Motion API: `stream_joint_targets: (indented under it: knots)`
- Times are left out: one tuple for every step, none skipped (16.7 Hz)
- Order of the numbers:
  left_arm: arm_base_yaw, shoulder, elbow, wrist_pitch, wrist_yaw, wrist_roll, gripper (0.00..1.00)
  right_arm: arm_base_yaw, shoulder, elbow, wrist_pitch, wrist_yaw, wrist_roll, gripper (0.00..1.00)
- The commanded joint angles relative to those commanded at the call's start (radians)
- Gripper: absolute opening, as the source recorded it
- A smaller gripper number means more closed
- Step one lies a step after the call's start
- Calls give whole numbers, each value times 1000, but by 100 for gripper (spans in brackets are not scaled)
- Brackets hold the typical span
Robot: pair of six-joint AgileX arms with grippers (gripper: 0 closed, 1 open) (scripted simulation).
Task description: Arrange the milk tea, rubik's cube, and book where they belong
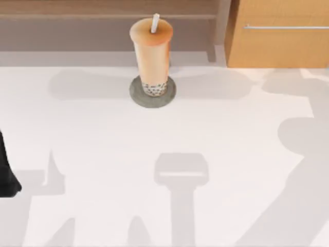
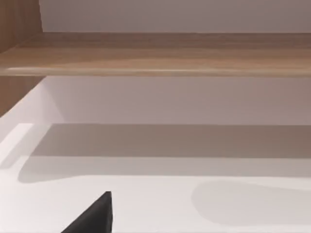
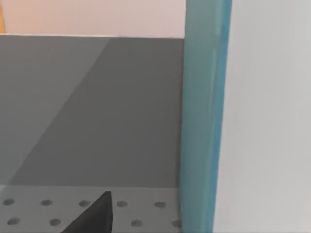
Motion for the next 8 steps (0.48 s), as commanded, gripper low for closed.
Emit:
stream_joint_targets:
  knots:
    - [0, 0, 0, 0, 0, 0, 100, 0, 0, 0, 0, 0, 0, 100]
    - [0, 0, 0, 0, 0, 0, 100, 0, 0, 0, 0, 0, 0, 100]
    - [0, 0, 0, 0, 0, 0, 100, 0, 0, 0, 0, 0, 0, 100]
    - [0, 0, 0, 0, 0, 0, 100, 5, -3, -5, -2, 2, 0, 100]
    - [0, 0, 0, 0, 0, 0, 100, 4, -2, -5, -1, 1, 0, 100]
    - [0, 0, 0, 0, 0, 0, 100, -1, 3, -1, 3, -4, -1, 100]
    - [0, 0, 0, 0, 0, 0, 100, -7, 10, 7, 5, -9, -1, 100]
    - [0, 0, 0, 0, 0, 0, 100, -9, 18, 22, 3, -13, 0, 100]
